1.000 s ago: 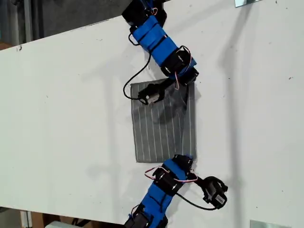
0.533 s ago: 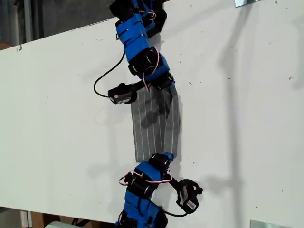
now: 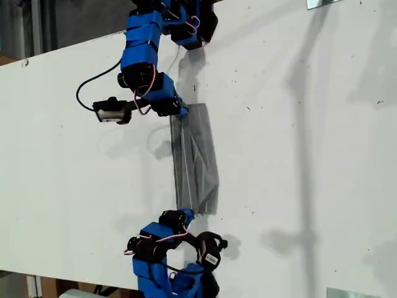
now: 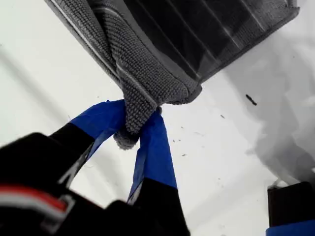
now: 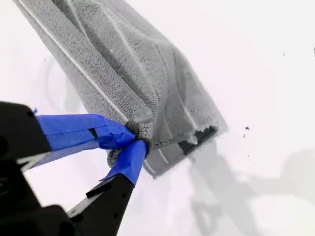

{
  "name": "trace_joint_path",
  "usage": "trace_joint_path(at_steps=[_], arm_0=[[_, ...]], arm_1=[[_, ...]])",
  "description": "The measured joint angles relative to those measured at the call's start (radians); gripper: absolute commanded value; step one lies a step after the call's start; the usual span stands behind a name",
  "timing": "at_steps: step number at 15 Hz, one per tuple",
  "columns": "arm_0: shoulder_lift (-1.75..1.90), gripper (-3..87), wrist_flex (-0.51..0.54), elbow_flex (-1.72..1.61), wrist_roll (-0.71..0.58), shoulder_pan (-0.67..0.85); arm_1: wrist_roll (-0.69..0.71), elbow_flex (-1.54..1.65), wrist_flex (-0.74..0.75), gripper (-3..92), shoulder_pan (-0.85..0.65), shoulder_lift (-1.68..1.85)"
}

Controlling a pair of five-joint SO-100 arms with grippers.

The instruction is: Grasp corners of a square towel and fold twice.

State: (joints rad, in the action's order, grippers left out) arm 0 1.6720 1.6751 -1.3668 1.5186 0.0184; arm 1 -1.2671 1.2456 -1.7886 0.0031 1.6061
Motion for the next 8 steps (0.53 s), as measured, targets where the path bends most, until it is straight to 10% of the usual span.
trace_joint_path(at_steps=[8], arm_0=[[0.014,-0.2,-0.192,-0.21,-0.313,0.448]], arm_1=[[0.23,0.239,0.204,0.0,-0.354,0.034]])
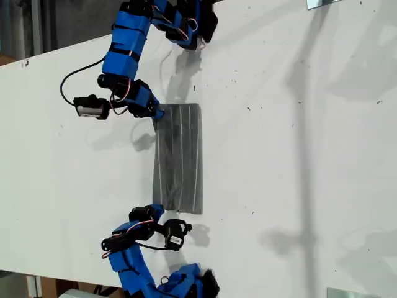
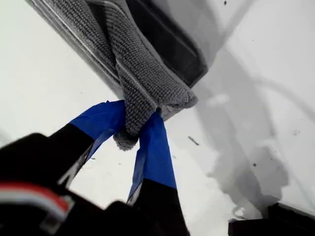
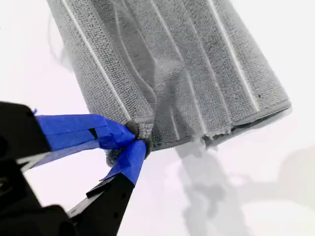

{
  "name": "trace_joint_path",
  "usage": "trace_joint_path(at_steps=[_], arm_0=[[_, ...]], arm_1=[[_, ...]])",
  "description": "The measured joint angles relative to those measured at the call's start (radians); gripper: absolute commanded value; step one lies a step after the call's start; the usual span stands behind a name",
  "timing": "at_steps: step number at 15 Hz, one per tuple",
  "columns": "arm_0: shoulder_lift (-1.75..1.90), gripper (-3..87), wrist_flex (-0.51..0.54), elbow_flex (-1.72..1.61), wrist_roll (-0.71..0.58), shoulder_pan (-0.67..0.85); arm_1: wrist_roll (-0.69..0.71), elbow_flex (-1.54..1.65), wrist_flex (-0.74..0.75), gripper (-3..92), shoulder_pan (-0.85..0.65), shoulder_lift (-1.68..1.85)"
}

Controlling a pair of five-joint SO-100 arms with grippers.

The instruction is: Grasp corners of a square towel and fold twice.

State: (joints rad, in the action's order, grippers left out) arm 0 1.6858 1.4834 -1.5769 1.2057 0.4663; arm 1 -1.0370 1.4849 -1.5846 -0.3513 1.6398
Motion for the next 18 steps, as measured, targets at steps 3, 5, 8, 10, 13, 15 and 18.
trace_joint_path(at_steps=[3,5,8,10,13,15,18], arm_0=[[-0.012,-0.2,-0.018,-0.002,-0.028,0.041],[-0.012,-0.2,-0.02,-0.009,-0.029,0.041],[-0.052,-0.2,-0.032,-0.011,-0.048,0.063],[-0.064,-0.2,-0.038,-0.014,-0.048,0.067],[-0.049,-0.2,-0.021,-0.014,-0.028,0.005],[-0.021,-0.2,0.009,-0.034,0.018,-0.087],[0.011,-0.2,0.017,-0.074,0.109,-0.213]], arm_1=[[0.057,0.003,0.018,0.0,-0.06,-0.02],[0.063,0.003,0.032,0.0,-0.06,-0.049],[0.092,0.003,0.049,0.0,-0.089,-0.092],[0.1,0.003,0.051,0.0,-0.092,-0.103],[0.095,0.003,0.0,0.0,-0.014,-0.107],[0.063,0.008,-0.04,0.0,0.072,-0.117],[-0.003,0.021,-0.055,0.0,0.199,-0.117]])
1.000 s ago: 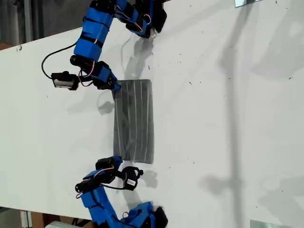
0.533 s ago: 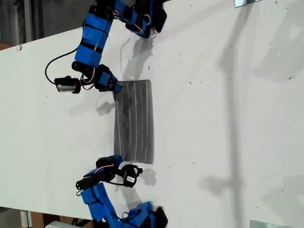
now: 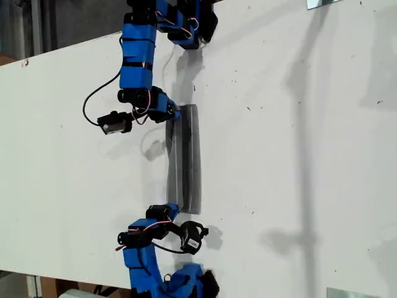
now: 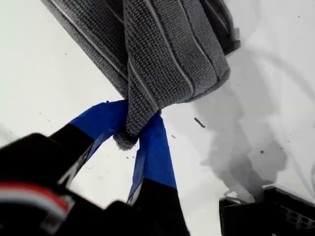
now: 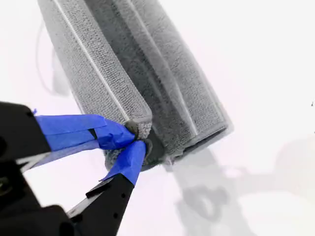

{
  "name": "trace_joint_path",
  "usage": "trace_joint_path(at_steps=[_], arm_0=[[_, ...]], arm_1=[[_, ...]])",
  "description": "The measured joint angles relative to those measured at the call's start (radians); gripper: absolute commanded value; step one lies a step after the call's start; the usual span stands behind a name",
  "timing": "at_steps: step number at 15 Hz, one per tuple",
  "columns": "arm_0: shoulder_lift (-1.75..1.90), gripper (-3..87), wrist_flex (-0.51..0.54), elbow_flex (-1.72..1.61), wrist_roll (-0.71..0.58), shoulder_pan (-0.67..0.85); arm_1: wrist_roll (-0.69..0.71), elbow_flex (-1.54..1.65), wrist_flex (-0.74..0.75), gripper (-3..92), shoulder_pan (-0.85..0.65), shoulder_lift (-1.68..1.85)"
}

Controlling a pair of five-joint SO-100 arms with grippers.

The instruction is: Grasp corners of a square towel and fold twice.

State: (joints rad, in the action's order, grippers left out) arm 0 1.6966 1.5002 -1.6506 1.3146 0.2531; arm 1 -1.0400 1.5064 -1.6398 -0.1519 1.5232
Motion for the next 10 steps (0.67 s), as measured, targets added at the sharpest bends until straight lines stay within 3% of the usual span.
trace_joint_path(at_steps=[5,6,7,9,10], arm_0=[[0.005,0.0,-0.058,-0.109,0.077,-0.064],[0.005,5.0,-0.063,-0.112,0.078,-0.071],[0.005,19.3,-0.064,-0.112,0.075,-0.067],[0.005,35.2,-0.023,-0.087,0.063,-0.066],[0.005,34.7,0.006,-0.057,0.054,-0.067]], arm_1=[[-0.046,0.058,0.055,3.2,0.054,-0.02],[-0.054,0.063,0.058,19.8,0.057,-0.025],[-0.057,0.064,0.058,27.1,0.058,-0.026],[-0.057,0.064,0.044,36.7,0.058,-0.026],[-0.057,0.064,0.041,37.9,0.058,-0.026]])
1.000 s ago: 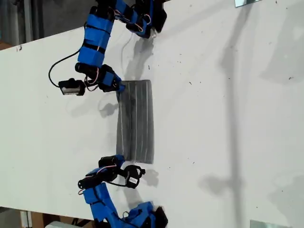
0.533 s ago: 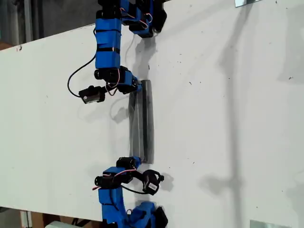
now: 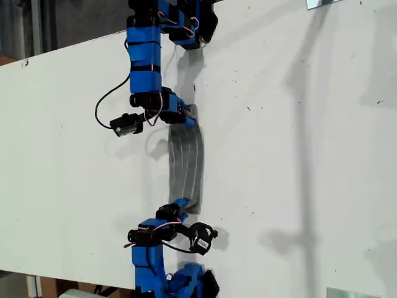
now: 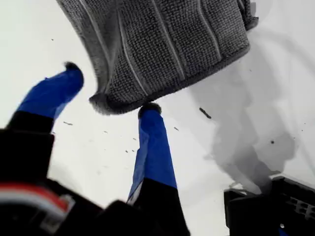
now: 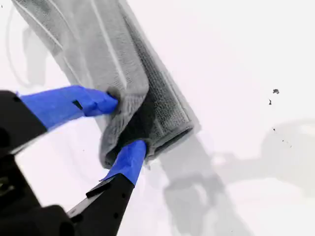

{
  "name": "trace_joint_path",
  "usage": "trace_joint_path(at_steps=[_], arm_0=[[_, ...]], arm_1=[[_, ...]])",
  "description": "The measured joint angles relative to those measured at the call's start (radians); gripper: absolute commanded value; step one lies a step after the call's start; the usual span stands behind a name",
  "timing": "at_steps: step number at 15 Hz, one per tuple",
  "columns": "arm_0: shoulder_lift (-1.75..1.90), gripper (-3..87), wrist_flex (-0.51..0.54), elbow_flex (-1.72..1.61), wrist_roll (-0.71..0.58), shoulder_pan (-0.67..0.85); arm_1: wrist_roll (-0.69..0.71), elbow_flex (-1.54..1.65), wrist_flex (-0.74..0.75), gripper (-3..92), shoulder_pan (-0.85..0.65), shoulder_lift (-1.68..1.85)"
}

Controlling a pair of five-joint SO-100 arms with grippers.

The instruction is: Grasp corners of a square towel and fold twice.

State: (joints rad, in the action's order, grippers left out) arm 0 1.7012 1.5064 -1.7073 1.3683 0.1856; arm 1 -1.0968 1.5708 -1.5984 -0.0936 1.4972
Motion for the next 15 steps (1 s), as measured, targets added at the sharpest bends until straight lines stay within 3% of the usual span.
trace_joint_path(at_steps=[5,10,13,15], arm_0=[[0.003,31.0,0.117,0.137,-0.052,0.041],[0.003,29.7,0.123,0.137,-0.064,0.051],[0.114,28.4,0.117,0.034,-0.058,0.051],[0.405,28.4,0.118,-0.175,-0.009,0.051]], arm_1=[[0.078,0.055,-0.014,38.1,-0.123,0.066],[0.158,0.348,0.288,37.7,-0.278,-0.012],[0.187,0.35,0.351,35.3,-0.275,-0.081],[0.187,0.35,0.364,29.2,-0.247,-0.081]])
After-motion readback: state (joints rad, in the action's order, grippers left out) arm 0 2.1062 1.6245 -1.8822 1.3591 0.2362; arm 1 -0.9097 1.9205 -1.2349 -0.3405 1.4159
